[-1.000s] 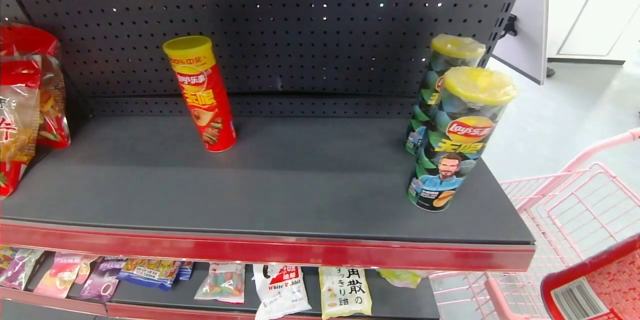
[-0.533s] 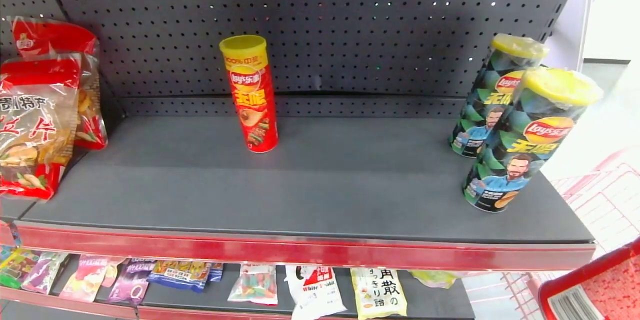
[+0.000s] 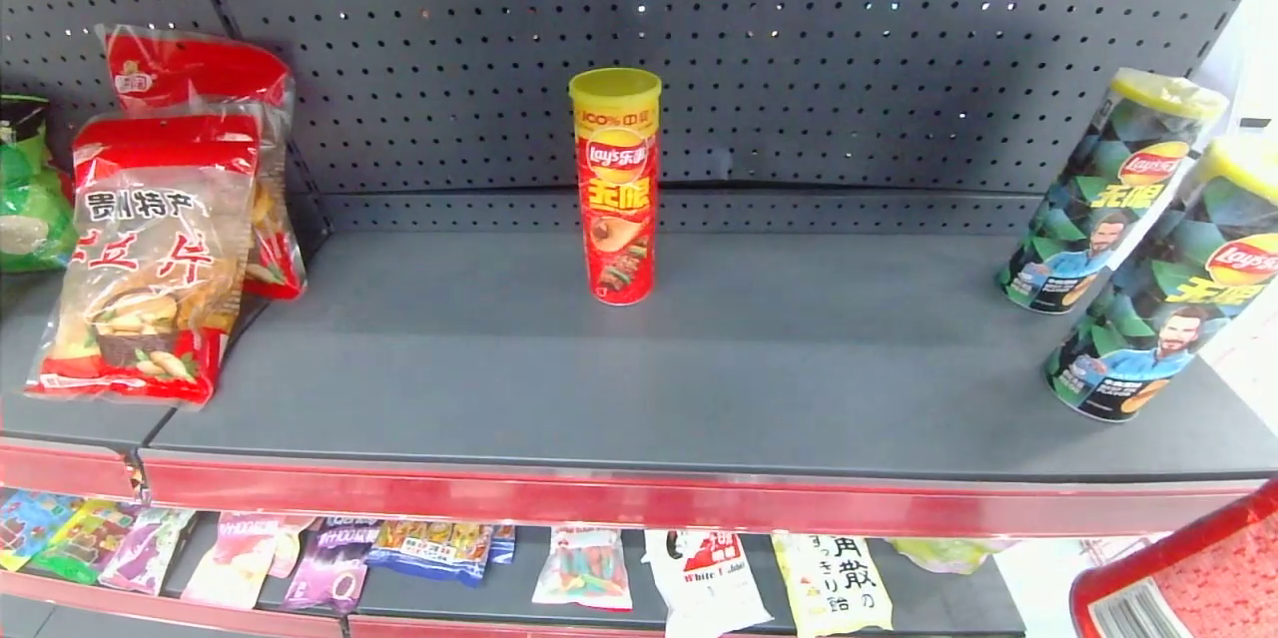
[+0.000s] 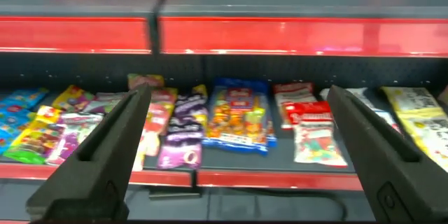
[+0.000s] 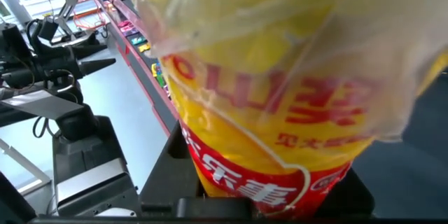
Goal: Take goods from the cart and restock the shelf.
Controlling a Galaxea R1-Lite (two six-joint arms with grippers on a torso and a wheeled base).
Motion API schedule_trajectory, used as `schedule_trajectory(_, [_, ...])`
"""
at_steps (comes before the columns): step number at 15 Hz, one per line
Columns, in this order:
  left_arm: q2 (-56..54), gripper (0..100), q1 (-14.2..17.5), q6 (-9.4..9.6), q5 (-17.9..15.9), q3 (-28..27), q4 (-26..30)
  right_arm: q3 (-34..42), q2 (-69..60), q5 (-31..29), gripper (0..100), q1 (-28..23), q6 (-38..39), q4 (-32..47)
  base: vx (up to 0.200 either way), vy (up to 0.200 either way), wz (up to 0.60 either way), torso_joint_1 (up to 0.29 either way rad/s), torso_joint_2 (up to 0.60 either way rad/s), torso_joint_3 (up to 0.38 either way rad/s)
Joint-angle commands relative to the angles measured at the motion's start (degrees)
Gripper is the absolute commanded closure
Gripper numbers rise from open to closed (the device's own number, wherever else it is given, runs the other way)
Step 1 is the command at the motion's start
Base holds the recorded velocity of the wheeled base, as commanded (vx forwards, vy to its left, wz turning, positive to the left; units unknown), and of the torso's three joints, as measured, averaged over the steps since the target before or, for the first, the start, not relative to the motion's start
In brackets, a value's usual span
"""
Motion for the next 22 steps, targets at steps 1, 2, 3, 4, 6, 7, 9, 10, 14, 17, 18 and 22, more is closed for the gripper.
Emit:
schedule_trajectory(1, [0.05,0,0.01,0.0,0.03,0.0,0.0,0.27,0.02,0.03,100,-0.02,-0.01,-0.04,0.0,0.2,0.0,-0.002,0.01,-0.002])
schedule_trajectory(2, [0.05,0,0.01,0.0,0.03,0.0,0.0,0.36,-0.24,0.03,100,-0.02,0.08,-0.04,0.0,0.2,0.0,0.002,0.0,-0.002])
schedule_trajectory(3, [0.05,0,0.01,0.0,0.03,0.0,0.0,0.45,-0.24,0.03,100,-0.02,-0.01,-0.04,0.0,0.0,0.0,0.0,0.0,0.0])
schedule_trajectory(4, [0.05,0,0.01,0.0,0.03,0.0,0.0,0.45,-0.24,0.03,100,0.06,-0.01,-0.04,0.0,0.0,0.0,0.0,0.0,0.0])
schedule_trajectory(6, [0.05,0,0.01,0.0,0.03,0.0,0.0,0.45,-0.33,0.03,100,0.06,-0.01,-0.04,0.0,0.0,0.0,0.0,0.0,0.0])
schedule_trajectory(7, [0.05,0,0.01,0.0,0.03,0.0,-0.09,0.45,-0.5,0.03,100,0.06,-0.01,-0.04,0.0,0.0,0.0,0.0,0.0,0.0])
schedule_trajectory(9, [0.05,0,0.01,0.0,0.03,0.0,0.0,1.06,-0.59,0.12,100,0.06,-0.01,-0.04,0.0,0.0,0.0,0.0,0.0,0.0])
schedule_trajectory(10, [0.05,0,0.01,0.09,0.03,0.0,0.0,1.41,-0.77,0.12,100,0.06,-0.01,-0.04,0.0,0.0,0.0,0.0,0.0,0.0])
schedule_trajectory(14, [0.05,0,0.01,0.09,0.03,0.0,0.0,2.03,-1.03,0.12,100,0.06,-0.01,-0.04,0.15,0.0,0.0,-0.004,0.0,0.008])
schedule_trajectory(17, [0.05,0,0.01,0.0,0.03,0.0,0.0,2.03,-0.94,0.12,100,0.06,-0.01,-0.04,0.2,0.0,0.0,0.001,0.0,0.004])
schedule_trajectory(18, [0.05,0,0.01,0.09,0.03,0.0,0.0,2.12,-1.03,0.12,100,0.06,-0.01,-0.04,0.2,0.0,0.0,0.002,0.01,-0.002])
schedule_trajectory(22, [0.05,0,0.01,0.09,0.03,0.0,0.0,2.56,-1.21,0.12,100,0.06,-0.01,-0.04,0.1,0.0,0.0,0.004,0.0,0.002])
